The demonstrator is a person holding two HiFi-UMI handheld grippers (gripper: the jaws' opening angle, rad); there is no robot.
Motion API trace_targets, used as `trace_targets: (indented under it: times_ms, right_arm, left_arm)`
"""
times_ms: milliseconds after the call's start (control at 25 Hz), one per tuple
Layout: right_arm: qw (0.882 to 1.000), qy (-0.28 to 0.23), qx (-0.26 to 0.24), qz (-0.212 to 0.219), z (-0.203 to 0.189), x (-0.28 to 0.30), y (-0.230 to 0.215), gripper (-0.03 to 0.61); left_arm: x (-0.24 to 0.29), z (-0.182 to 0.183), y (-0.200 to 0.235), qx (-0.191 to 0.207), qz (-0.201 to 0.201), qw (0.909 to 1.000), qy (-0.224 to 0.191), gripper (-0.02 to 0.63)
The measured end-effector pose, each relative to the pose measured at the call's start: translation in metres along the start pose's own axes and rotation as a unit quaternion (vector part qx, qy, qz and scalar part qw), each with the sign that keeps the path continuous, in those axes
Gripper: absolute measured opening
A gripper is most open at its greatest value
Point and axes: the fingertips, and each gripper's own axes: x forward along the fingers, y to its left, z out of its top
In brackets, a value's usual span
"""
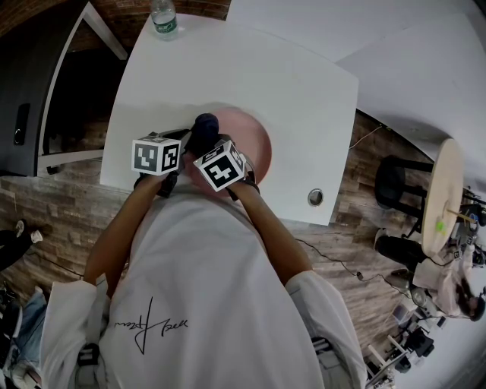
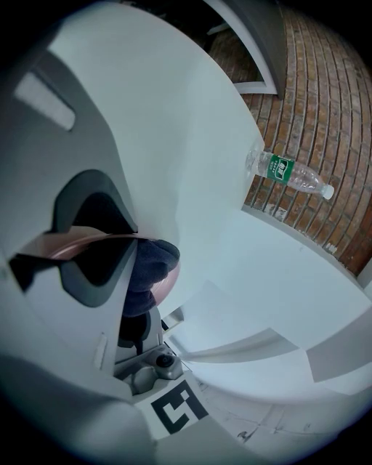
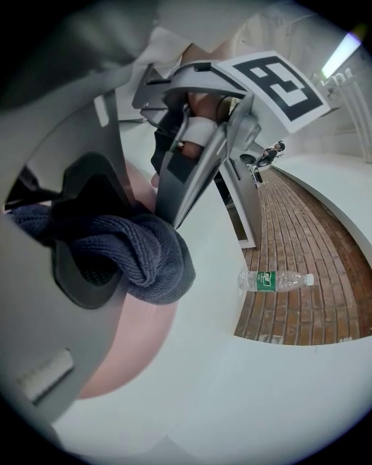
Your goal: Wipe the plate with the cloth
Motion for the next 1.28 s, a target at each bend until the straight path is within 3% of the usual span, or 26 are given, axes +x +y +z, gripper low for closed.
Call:
trace_targets:
  times_ms: [600,920,1280]
  right_arm:
    - [0.999,0.013,0.012,0.049,-0.01,-0.001,0.011,0.107]
    - [0.995,0.029,0.026,0.097,-0.02,-0.004,0.026,0.106]
    - [0.988,0.054,-0.008,0.143,-0.034,-0.009,0.044,0.104]
  left_arm:
    - [0.002,0.0,0.001,-0.005,0.0,1.0,-0.002,0.037]
    - [0.001,0.001,0.002,-0.006,0.002,1.0,-0.003,0.037]
    - [0.002,0.002,0.002,-0.008,0.002,1.0,-0.003,0.037]
